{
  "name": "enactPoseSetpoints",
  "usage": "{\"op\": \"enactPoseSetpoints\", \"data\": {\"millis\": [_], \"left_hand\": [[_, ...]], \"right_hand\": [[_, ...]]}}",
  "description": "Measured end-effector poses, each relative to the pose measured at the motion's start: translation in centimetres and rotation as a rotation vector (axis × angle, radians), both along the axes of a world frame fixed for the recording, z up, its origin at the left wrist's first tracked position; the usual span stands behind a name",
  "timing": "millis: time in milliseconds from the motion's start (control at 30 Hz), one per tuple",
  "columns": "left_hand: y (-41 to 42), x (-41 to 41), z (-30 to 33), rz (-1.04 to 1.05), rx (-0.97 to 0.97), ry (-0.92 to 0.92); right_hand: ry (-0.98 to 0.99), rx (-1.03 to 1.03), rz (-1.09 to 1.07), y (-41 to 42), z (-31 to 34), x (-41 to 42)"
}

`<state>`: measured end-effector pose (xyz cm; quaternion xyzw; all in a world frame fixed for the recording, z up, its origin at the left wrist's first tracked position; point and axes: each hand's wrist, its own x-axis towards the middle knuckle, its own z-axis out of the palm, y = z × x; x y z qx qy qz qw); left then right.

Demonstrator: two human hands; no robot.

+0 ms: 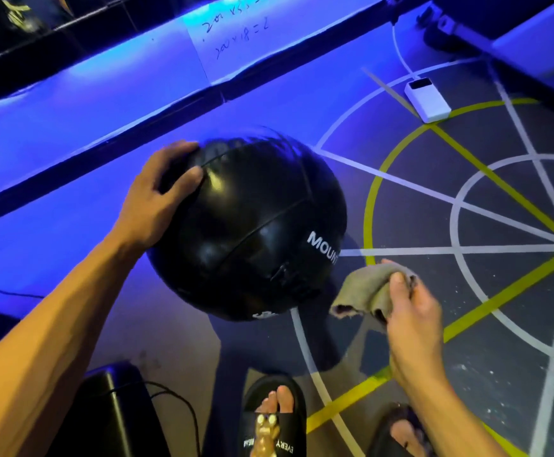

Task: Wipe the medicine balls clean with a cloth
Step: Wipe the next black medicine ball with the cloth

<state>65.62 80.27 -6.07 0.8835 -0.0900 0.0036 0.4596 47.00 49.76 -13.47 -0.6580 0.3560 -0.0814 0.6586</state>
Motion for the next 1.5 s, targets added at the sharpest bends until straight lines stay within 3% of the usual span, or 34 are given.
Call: {"op": "enactPoseSetpoints", "data": {"millis": [267,367,467,567,633,867,1000,1100,1233,1300,1367,1500], "left_hand": [[5.7,-5.4,-2.1,0.066,0.020,-0.058],[6.8,-5.3,-0.5,0.129,0.094,-0.001],[5.3,-4.3,2.3,0.088,0.201,-0.123],[2.0,-3.3,2.5,-0.084,0.401,-0.185],[1.2,-2.5,1.4,-0.071,0.530,-0.203],[1.0,-0.9,1.0,-0.017,0.551,-0.141],[0.1,-0.6,1.1,-0.010,0.561,-0.126],[-1.2,-0.7,1.4,0.008,0.572,-0.113],[-2.6,-1.3,1.7,0.005,0.587,-0.105],[-2.7,-1.6,1.5,-0.002,0.605,-0.122],[-2.6,-1.7,1.5,0.004,0.600,-0.123],[-2.8,-1.8,1.5,0.014,0.620,-0.124]], "right_hand": [[0.030,0.445,-0.081,0.1,-1.8,2.4],[0.065,0.506,-0.053,0.6,-3.6,1.7],[0.107,0.531,-0.034,1.9,-4.7,1.8],[0.162,0.485,-0.026,3.7,-6.2,2.4],[0.174,0.464,-0.013,4.9,-6.5,3.1],[0.139,0.399,0.055,7.5,-4.5,8.0],[0.108,0.159,0.103,9.2,-0.7,8.7],[-0.119,0.020,0.218,11.4,2.3,7.2],[-0.560,-0.426,0.600,13.9,3.2,4.2],[-0.642,-0.683,0.695,12.9,0.8,3.8],[-0.568,-0.662,0.600,11.2,-1.6,4.1],[-0.111,-0.261,0.356,8.7,-2.0,5.5]]}}
